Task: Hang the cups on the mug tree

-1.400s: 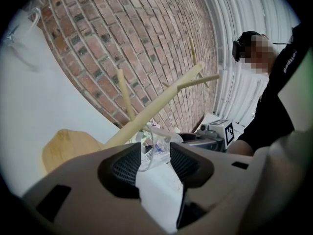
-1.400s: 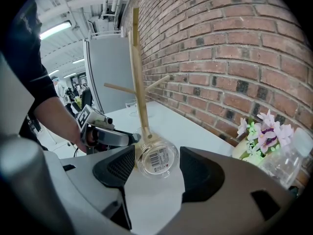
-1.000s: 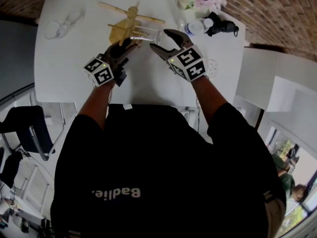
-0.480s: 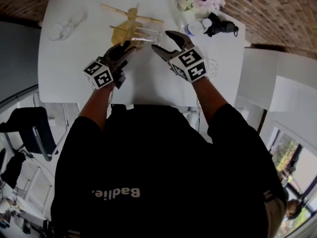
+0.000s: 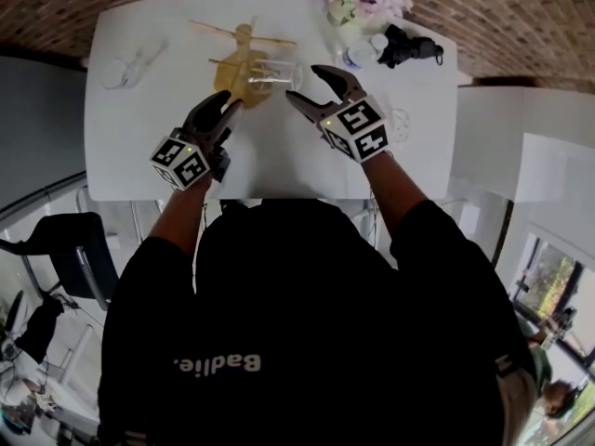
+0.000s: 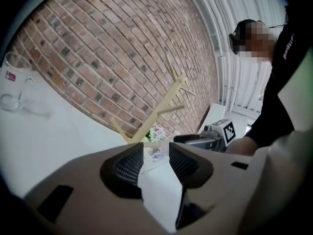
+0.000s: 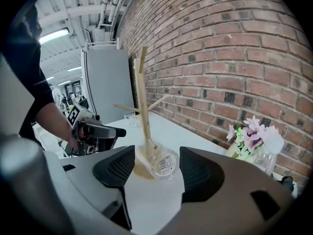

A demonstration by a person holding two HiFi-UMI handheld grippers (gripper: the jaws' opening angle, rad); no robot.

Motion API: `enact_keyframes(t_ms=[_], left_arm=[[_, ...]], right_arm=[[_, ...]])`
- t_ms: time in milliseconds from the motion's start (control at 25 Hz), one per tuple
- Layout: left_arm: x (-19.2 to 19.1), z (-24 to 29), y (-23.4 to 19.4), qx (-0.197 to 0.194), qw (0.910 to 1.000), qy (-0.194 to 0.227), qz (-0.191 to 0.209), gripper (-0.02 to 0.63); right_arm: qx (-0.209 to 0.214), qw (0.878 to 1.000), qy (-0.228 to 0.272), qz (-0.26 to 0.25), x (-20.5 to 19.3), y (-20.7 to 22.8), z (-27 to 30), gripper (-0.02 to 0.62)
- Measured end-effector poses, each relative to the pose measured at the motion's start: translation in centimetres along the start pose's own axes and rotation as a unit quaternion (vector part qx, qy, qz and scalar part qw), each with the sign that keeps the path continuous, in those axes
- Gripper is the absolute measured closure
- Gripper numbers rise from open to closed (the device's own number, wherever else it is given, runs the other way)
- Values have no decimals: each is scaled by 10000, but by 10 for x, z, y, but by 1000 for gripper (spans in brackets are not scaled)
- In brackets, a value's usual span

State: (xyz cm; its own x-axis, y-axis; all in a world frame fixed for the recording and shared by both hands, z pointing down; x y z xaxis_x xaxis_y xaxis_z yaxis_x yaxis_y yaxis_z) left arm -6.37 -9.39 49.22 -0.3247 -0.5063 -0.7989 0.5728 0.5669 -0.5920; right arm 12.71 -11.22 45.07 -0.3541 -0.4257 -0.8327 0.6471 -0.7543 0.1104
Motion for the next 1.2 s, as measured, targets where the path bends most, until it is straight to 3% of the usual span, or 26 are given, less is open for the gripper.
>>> enact_keyframes(t_ms=[400, 1000, 1200], left_arm=[[27, -22, 43, -265, 9989, -123, 360, 479], [66, -49, 105, -521, 9927, -494, 964, 568], [71, -56, 120, -559, 9919, -509, 1021, 595]], right_arm=[[-51, 9987, 398, 325, 8, -26, -23, 305], [-67, 9949, 921, 407, 22, -79, -60, 529], [-48, 9928, 1123, 409, 31, -96, -70, 556]])
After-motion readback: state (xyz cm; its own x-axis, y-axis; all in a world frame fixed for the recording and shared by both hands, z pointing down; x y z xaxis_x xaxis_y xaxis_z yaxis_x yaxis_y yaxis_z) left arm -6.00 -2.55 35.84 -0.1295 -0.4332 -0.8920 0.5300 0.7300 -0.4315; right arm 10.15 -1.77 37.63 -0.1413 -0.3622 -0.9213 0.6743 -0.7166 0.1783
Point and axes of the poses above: the fingertips, and each gripper's own axes: z forward along the fingers, y to its right, x out of its top, the point moved 5 cm from there along -z, backward along the fingers, and after that the axes turned 6 degrees about x, right-handed, at the moved point
